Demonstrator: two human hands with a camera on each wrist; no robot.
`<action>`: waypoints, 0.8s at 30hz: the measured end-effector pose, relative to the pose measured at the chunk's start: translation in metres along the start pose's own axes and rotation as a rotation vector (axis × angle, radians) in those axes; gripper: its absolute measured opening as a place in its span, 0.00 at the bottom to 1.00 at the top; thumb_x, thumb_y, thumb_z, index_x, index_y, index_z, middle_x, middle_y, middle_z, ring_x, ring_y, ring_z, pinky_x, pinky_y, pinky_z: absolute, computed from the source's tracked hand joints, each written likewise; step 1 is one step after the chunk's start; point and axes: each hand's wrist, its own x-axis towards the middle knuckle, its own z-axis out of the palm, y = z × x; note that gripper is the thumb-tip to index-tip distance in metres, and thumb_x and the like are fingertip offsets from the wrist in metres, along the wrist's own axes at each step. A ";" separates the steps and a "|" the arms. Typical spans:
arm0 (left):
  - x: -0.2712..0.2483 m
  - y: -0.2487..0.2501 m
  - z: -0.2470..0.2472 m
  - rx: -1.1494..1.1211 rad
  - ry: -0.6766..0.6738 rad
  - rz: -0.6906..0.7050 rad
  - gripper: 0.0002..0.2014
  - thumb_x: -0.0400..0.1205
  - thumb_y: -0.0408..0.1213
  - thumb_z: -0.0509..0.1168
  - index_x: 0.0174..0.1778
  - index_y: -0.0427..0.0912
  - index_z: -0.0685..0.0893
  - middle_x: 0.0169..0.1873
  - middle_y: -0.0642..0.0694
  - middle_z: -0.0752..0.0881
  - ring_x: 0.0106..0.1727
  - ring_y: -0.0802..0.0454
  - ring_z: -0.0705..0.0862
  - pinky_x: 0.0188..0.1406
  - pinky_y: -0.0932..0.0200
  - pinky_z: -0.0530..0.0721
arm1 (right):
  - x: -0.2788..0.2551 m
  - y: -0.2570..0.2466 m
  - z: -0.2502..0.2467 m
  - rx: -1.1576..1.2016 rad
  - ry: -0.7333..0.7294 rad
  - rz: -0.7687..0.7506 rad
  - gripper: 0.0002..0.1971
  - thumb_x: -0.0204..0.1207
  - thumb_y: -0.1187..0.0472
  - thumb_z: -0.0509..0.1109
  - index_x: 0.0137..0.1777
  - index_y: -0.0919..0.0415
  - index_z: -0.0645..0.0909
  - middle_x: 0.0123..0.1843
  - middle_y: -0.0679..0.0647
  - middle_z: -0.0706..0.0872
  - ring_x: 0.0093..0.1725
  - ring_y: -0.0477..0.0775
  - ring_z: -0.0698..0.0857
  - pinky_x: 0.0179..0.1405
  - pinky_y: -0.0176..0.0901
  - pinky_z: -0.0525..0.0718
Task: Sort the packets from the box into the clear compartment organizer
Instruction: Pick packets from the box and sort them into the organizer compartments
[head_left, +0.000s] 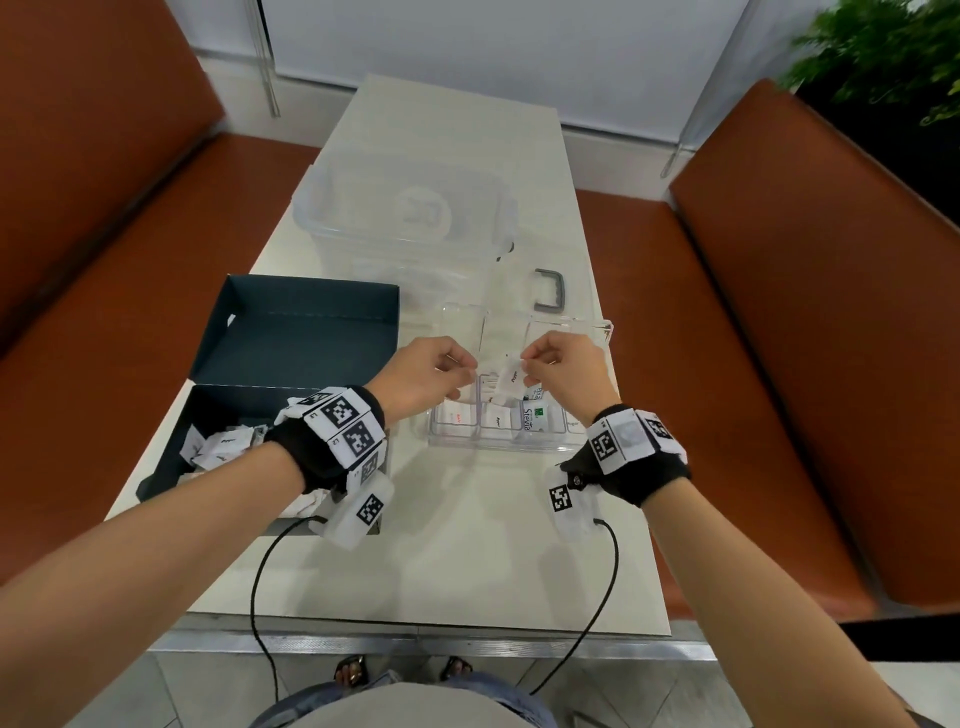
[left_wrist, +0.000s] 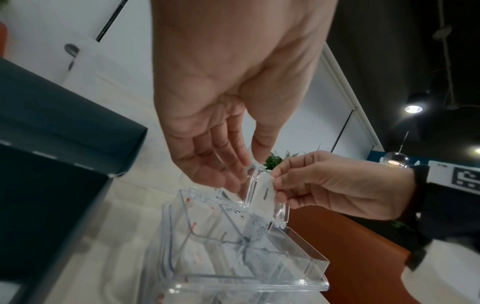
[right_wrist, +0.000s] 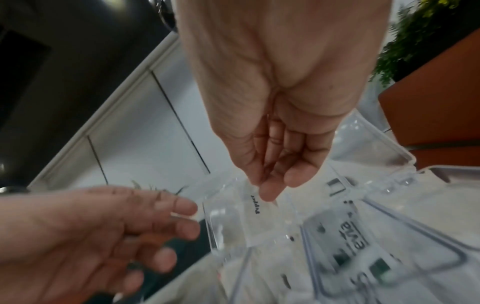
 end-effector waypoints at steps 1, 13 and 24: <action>-0.001 -0.002 0.000 -0.002 -0.001 -0.005 0.06 0.83 0.36 0.68 0.54 0.43 0.85 0.49 0.46 0.87 0.40 0.54 0.89 0.39 0.63 0.83 | 0.000 0.003 0.006 -0.044 -0.003 -0.015 0.04 0.74 0.70 0.71 0.42 0.61 0.84 0.36 0.58 0.90 0.33 0.47 0.87 0.30 0.20 0.77; -0.012 -0.005 -0.003 -0.050 0.000 -0.027 0.04 0.83 0.34 0.66 0.51 0.44 0.85 0.48 0.44 0.89 0.39 0.55 0.88 0.38 0.64 0.82 | -0.005 0.019 0.046 -0.469 0.030 -0.185 0.05 0.76 0.70 0.64 0.48 0.68 0.81 0.46 0.61 0.83 0.43 0.62 0.82 0.48 0.57 0.81; -0.013 -0.004 -0.001 -0.065 -0.011 -0.031 0.06 0.84 0.33 0.64 0.52 0.42 0.85 0.48 0.44 0.90 0.39 0.56 0.88 0.36 0.64 0.83 | 0.002 0.018 0.053 -0.662 -0.045 -0.138 0.06 0.78 0.63 0.67 0.53 0.62 0.77 0.51 0.57 0.81 0.50 0.61 0.81 0.53 0.51 0.72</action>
